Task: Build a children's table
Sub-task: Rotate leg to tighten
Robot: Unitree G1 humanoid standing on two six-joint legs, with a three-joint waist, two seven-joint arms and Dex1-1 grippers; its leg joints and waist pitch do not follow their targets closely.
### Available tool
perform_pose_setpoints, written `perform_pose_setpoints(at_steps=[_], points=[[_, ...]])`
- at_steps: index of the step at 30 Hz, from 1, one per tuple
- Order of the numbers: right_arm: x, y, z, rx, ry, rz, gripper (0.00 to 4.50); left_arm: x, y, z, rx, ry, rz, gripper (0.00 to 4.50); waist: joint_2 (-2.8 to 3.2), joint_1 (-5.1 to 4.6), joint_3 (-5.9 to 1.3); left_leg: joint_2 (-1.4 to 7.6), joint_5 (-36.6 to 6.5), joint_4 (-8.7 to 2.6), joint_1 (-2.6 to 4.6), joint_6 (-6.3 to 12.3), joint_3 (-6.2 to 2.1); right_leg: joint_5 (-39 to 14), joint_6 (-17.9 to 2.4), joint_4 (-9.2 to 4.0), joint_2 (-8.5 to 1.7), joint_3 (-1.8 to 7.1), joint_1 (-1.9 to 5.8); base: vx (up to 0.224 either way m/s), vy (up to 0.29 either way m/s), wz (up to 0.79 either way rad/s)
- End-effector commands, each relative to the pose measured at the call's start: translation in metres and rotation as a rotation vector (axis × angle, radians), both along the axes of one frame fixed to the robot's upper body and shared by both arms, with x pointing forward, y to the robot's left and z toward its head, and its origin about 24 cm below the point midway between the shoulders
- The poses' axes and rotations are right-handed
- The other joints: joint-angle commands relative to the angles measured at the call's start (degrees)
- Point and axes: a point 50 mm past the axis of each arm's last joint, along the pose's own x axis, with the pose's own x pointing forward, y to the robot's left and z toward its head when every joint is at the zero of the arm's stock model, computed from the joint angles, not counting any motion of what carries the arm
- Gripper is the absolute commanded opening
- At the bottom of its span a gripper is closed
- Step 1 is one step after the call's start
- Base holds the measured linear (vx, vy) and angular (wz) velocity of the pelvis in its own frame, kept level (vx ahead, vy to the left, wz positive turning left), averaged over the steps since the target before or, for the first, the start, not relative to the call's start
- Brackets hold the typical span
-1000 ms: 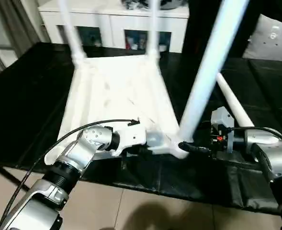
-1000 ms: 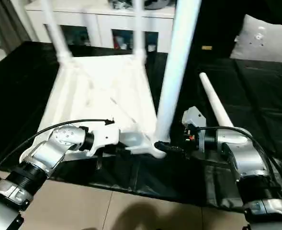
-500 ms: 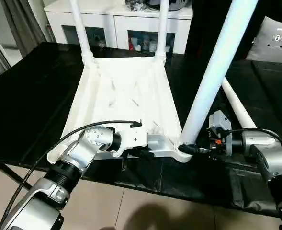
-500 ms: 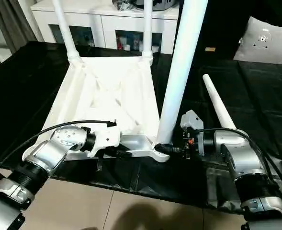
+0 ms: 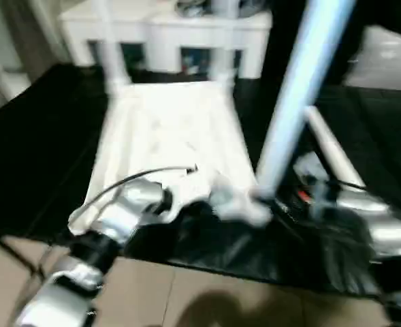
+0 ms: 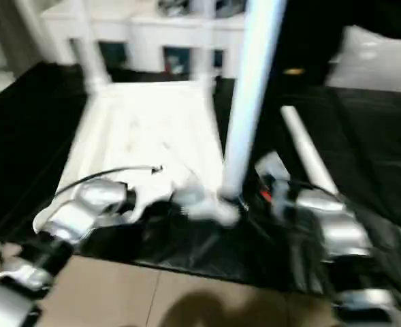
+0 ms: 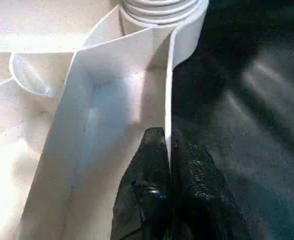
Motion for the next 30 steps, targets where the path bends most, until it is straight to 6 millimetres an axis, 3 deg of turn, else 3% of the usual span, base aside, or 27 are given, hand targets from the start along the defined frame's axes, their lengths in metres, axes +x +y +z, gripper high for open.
perform_pose_setpoints(at_steps=[1, 2, 3, 5, 6, 7, 8, 9, 10, 11, 12, 16, 20, 25, 30], points=[[-0.005, 0.021, -0.023, -0.017, 0.113, -0.001, 2.34, 0.007, -0.004, 0.001, 0.001, -0.02, 0.132, 0.0, -0.76, -0.29, -2.32, 2.23, -7.55, -4.18, -0.85, 3.33, -0.48, -29.41, -3.28, -6.1, -3.96, 2.89, 3.17, 0.0, 0.0, 0.0], [0.0, 0.026, -0.027, -0.011, 0.137, -0.09, 2.34, 0.009, -0.01, 0.002, -0.01, -0.025, 0.184, 0.0, -0.9, -0.68, -2.36, 1.85, -8.5, -4.03, -0.89, 3.37, -0.56, -31.58, -1.86, -6.57, -3.9, 2.44, 3.31, 0.0, 0.0, 0.0], [0.005, 0.03, -0.03, 0.004, 0.165, -0.194, 2.33, 0.011, -0.016, 0.003, -0.015, -0.03, 0.215, 0.0, -0.79, -1.27, -2.27, 1.72, -8.51, -3.99, -0.75, 3.29, -0.5, -32.36, -1.34, -6.8, -3.76, 2.43, 2.97, 0.0, 0.0, 0.0], [0.008, 0.032, -0.032, 0.015, 0.186, -0.263, 2.3, 0.013, -0.02, 0.004, -0.017, -0.036, 0.23, 0.0, -0.72, -2.08, -2.21, 1.36, -10.24, -3.77, -0.86, 3.18, -0.72, -34.83, 0.4, -7.48, -3.58, 1.58, 3.02, 0.0, 0.0, 0.0], [0.011, 0.035, -0.035, 0.009, 0.193, -0.328, 2.3, 0.013, -0.023, 0.006, -0.005, -0.046, 0.24, 0.0, -0.43, -2.54, -2.27, 1.48, -11.28, -3.79, -0.61, 3.25, -0.85, -34.8, 0.79, -7.76, -3.64, 1.38, 2.85, 0.0, 0.0, 0.0], [0.012, 0.037, -0.036, 0.003, 0.191, -0.358, 2.3, 0.014, -0.024, 0.007, 0.006, -0.052, 0.242, 0.0, -0.47, -2.85, -2.29, 1.54, -11.68, -3.85, -0.64, 3.4, -0.9, -34.48, 0.78, -7.83, -3.63, 1.31, 2.87, 0.0, 0.0, 0.0], [0.013, 0.039, -0.036, 0.019, 0.181, -0.372, 2.3, 0.014, -0.024, 0.008, 0.014, -0.058, 0.244, 0.0, -0.06, -3.24, -2.32, 1.97, -12.53, -4.19, -0.76, 3.4, -1.26, -33.29, 0.42, -7.84, -3.8, 1.08, 3.17, 0.0, 0.0, 0.0], [0.014, 0.042, -0.035, 0.044, 0.162, -0.381, 2.59, 0.014, -0.024, 0.008, 0.019, -0.06, 0.252, 0.0, 0.13, -3.7, -2.32, 2.3, -13.98, -4.32, -0.56, 3.45, -1.4, -32.0, 0.08, -7.97, -3.91, 0.93, 3.17, 0.0, 0.0, 0.0], [0.014, 0.042, -0.035, 0.044, 0.162, -0.381, 2.59, 0.014, -0.024, 0.008, 0.019, -0.06, 0.252, 0.0, 0.3, -3.81, -2.38, 2.48, -14.75, -4.38, -0.36, 3.39, -1.45, -31.29, -0.39, -7.94, -4.06, 0.91, 3.12, 0.0, 0.0, 0.0], [0.014, 0.043, -0.035, 0.048, 0.152, -0.385, 2.89, 0.014, -0.024, 0.008, 0.02, -0.066, 0.249, 0.0, 0.24, -4.28, -2.43, 2.7, -15.12, -4.64, -0.69, 3.46, -1.73, -29.08, -1.17, -7.65, -4.12, 0.95, 3.53, 0.0, 0.0, 0.0], [0.014, 0.043, -0.035, 0.05, 0.151, -0.388, 2.89, 0.014, -0.023, 0.008, 0.021, -0.068, 0.249, 0.0, 0.23, -4.31, -2.56, 2.87, -14.26, -4.81, -1.11, 3.61, -1.88, -26.68, -2.02, -7.2, -4.34, 1.29, 3.85, 0.0, 0.0, 0.0], [0.01, 0.039, -0.031, 0.078, 0.102, -0.376, 3.36, 0.013, -0.021, 0.008, 0.02, -0.093, 0.225, 0.0, -0.15, -3.81, -2.91, 3.05, -9.44, -4.68, -1.25, 4.95, -1.53, -20.79, -5.58, -6.07, -4.72, 2.37, 3.84, 0.0, 0.0, 0.0], [0.008, 0.03, -0.023, 0.092, 0.034, -0.338, 3.61, 0.012, -0.019, 0.007, 0.034, -0.133, 0.18, 0.0, -0.11, -3.32, -2.99, 3.03, -5.64, -4.45, -1.65, 6.25, -1.3, -17.71, -7.37, -5.3, -4.71, 2.71, 3.95, 0.0, 0.0, 0.0], [0.003, 0.01, -0.011, 0.085, -0.049, -0.249, 4.11, 0.01, -0.011, 0.001, 0.071, -0.138, 0.132, 0.0, -0.07, -2.39, -3.24, 3.07, -3.66, -4.18, -1.96, 7.43, -1.2, -16.1, -7.34, -5.05, -4.67, 2.73, 4.17, 0.0, 0.0, 0.0], [-0.015, -0.032, 0.01, -0.039, -0.116, 0.013, 4.23, 0.002, 0.009, -0.006, 0.128, -0.141, -0.045, 0.0, -0.06, -1.45, -3.52, 3.07, -1.36, -3.67, -2.35, 10.07, -1.24, -12.37, -7.6, -4.17, -4.38, 2.89, 4.21, 0.0, 0.0, 0.0]])
